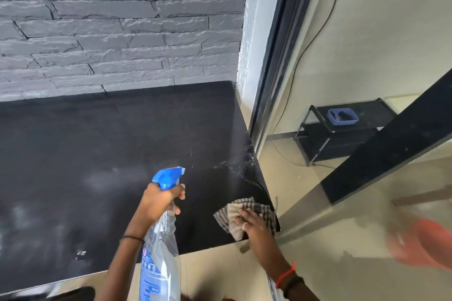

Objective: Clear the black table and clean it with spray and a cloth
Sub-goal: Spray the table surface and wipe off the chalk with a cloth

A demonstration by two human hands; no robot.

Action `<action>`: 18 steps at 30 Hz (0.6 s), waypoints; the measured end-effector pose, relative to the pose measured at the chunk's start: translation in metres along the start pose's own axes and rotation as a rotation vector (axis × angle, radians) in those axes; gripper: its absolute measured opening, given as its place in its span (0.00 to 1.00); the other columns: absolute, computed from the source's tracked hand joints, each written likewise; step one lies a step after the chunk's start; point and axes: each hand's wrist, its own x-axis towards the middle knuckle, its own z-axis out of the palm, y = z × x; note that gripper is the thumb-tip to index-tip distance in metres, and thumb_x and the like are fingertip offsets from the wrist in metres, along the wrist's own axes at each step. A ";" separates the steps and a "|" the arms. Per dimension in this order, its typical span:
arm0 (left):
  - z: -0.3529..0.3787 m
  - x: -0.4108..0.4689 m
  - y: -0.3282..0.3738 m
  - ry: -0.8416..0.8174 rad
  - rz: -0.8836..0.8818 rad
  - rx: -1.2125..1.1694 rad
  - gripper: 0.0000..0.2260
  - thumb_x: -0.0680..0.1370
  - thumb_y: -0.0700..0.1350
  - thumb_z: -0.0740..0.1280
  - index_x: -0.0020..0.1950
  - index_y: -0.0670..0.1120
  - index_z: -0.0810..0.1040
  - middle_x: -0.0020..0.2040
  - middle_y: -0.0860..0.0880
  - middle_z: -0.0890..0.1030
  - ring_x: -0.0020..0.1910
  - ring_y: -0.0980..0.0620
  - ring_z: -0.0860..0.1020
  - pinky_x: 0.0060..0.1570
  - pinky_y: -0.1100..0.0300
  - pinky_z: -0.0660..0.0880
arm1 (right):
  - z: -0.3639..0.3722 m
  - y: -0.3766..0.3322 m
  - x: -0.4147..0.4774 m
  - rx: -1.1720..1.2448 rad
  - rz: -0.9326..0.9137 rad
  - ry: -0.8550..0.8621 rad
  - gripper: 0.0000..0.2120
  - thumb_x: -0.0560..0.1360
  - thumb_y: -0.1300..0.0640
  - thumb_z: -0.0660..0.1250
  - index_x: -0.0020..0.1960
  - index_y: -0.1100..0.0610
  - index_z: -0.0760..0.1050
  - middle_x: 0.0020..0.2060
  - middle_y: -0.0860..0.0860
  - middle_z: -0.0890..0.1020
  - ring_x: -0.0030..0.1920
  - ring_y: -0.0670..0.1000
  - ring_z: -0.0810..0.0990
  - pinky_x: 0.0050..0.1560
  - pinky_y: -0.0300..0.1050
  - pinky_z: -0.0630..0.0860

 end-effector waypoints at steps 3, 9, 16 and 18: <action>-0.012 0.009 0.004 0.035 0.021 -0.019 0.05 0.74 0.37 0.68 0.39 0.39 0.78 0.33 0.45 0.80 0.22 0.44 0.74 0.29 0.58 0.72 | -0.024 0.036 0.028 0.015 0.173 0.068 0.21 0.63 0.67 0.70 0.56 0.59 0.80 0.59 0.55 0.78 0.60 0.60 0.77 0.67 0.24 0.45; -0.035 0.027 0.010 0.080 0.040 -0.023 0.04 0.74 0.37 0.68 0.41 0.38 0.77 0.35 0.43 0.80 0.21 0.45 0.73 0.25 0.60 0.71 | -0.053 0.026 0.141 -0.013 0.191 0.144 0.21 0.73 0.61 0.52 0.61 0.60 0.77 0.65 0.54 0.75 0.67 0.55 0.71 0.72 0.46 0.60; -0.063 0.059 0.024 0.130 0.051 -0.083 0.05 0.75 0.37 0.68 0.38 0.40 0.77 0.35 0.42 0.79 0.19 0.48 0.72 0.32 0.57 0.73 | -0.021 -0.005 0.114 0.053 0.058 0.073 0.18 0.70 0.64 0.56 0.54 0.61 0.80 0.55 0.56 0.81 0.58 0.47 0.70 0.67 0.26 0.51; -0.073 0.067 0.029 0.141 0.062 -0.078 0.06 0.75 0.36 0.68 0.38 0.40 0.76 0.35 0.43 0.78 0.18 0.50 0.72 0.28 0.60 0.73 | -0.020 0.025 0.103 0.020 0.063 0.041 0.18 0.71 0.61 0.57 0.56 0.58 0.80 0.57 0.55 0.81 0.61 0.50 0.69 0.68 0.30 0.50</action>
